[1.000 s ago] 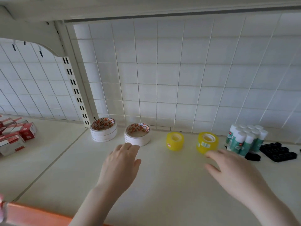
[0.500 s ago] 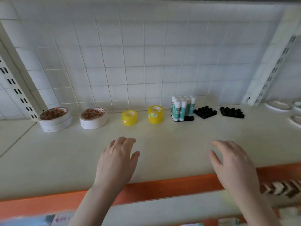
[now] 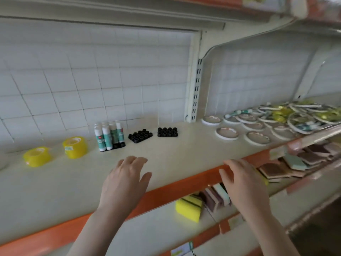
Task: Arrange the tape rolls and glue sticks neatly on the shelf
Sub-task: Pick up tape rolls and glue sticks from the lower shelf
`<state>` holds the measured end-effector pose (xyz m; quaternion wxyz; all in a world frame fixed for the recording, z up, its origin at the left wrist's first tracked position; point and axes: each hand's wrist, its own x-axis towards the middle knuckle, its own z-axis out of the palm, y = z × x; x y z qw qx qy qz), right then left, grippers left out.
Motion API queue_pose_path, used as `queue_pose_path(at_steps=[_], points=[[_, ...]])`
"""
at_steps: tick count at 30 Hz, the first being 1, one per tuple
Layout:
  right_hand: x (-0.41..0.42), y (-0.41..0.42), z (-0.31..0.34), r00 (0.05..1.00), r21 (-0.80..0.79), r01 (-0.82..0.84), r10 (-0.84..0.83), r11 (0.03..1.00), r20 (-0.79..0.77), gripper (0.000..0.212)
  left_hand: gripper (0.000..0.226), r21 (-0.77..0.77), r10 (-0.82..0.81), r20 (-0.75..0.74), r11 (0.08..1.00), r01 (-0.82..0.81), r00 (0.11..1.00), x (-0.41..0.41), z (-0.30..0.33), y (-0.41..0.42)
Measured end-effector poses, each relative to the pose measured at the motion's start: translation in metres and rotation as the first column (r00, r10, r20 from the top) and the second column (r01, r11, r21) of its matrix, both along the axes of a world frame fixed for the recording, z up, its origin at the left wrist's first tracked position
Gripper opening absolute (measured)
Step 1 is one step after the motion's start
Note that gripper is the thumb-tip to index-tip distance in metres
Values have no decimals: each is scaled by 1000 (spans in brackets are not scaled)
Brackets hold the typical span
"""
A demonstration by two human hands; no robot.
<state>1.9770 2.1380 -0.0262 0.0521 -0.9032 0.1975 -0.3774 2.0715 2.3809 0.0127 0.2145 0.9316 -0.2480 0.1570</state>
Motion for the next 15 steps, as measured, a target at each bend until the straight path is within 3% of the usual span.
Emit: queue_pose_path(at_steps=[9, 15], points=[[-32, -196, 18, 997, -44, -64, 62, 997, -38, 19, 39, -69, 0, -39, 998, -2, 999, -28, 2, -202], [-27, -264, 12, 994, 0, -105, 105, 994, 7, 18, 37, -26, -8, -62, 1000, 6, 998, -26, 1, -274]])
